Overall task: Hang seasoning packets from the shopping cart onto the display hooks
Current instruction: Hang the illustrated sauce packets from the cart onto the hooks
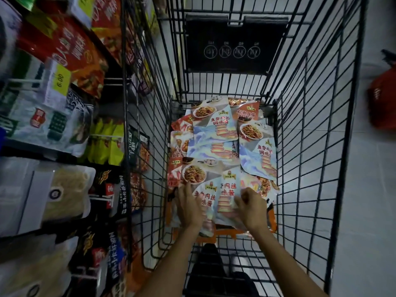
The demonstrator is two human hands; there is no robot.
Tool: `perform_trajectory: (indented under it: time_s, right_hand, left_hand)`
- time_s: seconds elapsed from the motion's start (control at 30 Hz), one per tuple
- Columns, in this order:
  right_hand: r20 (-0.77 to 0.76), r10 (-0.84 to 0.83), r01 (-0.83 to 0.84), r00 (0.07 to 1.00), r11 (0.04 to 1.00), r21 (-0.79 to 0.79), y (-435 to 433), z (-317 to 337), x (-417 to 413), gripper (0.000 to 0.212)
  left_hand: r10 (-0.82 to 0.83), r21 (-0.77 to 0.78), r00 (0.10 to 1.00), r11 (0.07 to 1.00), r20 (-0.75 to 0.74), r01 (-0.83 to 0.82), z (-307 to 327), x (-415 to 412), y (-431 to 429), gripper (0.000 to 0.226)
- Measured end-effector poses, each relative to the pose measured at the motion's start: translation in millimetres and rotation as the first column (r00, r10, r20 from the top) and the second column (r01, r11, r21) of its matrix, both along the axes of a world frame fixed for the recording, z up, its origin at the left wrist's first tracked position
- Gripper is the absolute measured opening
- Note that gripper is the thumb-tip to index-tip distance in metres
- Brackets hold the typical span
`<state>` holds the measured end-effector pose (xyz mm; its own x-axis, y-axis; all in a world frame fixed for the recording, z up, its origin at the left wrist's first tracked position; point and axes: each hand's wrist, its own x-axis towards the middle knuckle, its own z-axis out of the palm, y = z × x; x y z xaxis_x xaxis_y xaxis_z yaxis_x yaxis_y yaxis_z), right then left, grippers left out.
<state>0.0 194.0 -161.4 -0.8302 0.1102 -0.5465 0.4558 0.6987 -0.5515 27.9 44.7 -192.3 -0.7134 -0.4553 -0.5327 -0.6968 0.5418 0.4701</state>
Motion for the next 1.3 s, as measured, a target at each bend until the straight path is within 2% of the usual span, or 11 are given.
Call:
perform_trajectory:
  time_s: [0.07, 0.23, 0.33, 0.43, 0.6, 0.7, 0.8, 0.93, 1.03, 1.2, 1.3]
  right_hand:
    - [-0.014, -0.056, 0.057, 0.998, 0.998, 0.013, 19.8, 3.6, 6.7, 0.009]
    - [0.003, -0.211, 0.211, 0.978, 0.977, -0.025, 39.5, 9.0, 12.3, 0.017]
    - [0.011, -0.242, 0.242, 0.97, 0.968, -0.068, 31.8, 9.1, 7.2, 0.019]
    - [0.052, -0.275, 0.28, 0.96, 0.952, -0.122, 25.3, 7.2, 0.8, 0.022]
    - [0.203, -0.376, 0.414, 0.904, 0.888, -0.201, 24.7, 5.1, -6.5, 0.023]
    - [0.292, -0.426, 0.504, 0.856, 0.815, -0.286, 23.2, 8.0, -8.3, 0.017]
    - [0.373, -0.442, 0.567, 0.816, 0.738, -0.367, 21.3, 13.1, -9.0, 0.015]
    - [0.427, -0.39, 0.558, 0.816, 0.724, -0.406, 21.3, 14.6, -11.6, 0.014]
    - [0.452, -0.311, 0.519, 0.836, 0.716, -0.467, 18.7, 15.7, -12.9, 0.017]
    - [0.314, -0.262, 0.368, 0.913, 0.859, -0.356, 15.3, 16.4, -14.9, 0.011]
    - [0.266, -0.246, 0.33, 0.932, 0.88, -0.343, 23.0, 26.7, -18.2, 0.007]
  left_hand:
    - [-0.006, 0.033, 0.999, 0.999, -0.037, 0.008, 1.6, -4.3, 6.6, 0.06]
    - [0.089, 0.057, 0.993, 0.994, 0.075, -0.094, -3.6, -15.5, -4.8, 0.09]
    - [0.15, 0.09, 0.986, 0.984, 0.077, -0.157, -4.8, -18.1, -9.0, 0.096]
    - [0.233, 0.14, 0.971, 0.961, 0.056, -0.239, -2.8, -20.5, -13.0, 0.095]
    - [0.323, 0.131, 0.946, 0.938, 0.002, -0.321, 5.8, -25.0, -24.8, 0.085]
    - [0.352, 0.119, 0.936, 0.931, -0.032, -0.346, 11.5, -24.4, -25.5, 0.077]
    - [0.395, 0.158, 0.919, 0.907, 0.001, -0.39, 15.2, -23.4, -28.0, 0.07]
    - [0.449, 0.277, 0.893, 0.853, 0.041, -0.442, 21.0, -22.0, -33.3, 0.059]
    - [0.393, 0.328, 0.92, 0.868, 0.008, -0.373, 25.6, -20.5, -33.9, 0.055]
    - [0.267, 0.361, 0.957, 0.908, -0.112, -0.211, 36.5, -12.2, -32.0, 0.056]
    - [0.228, 0.352, 0.964, 0.921, -0.139, -0.167, 51.2, -7.1, -34.1, 0.046]
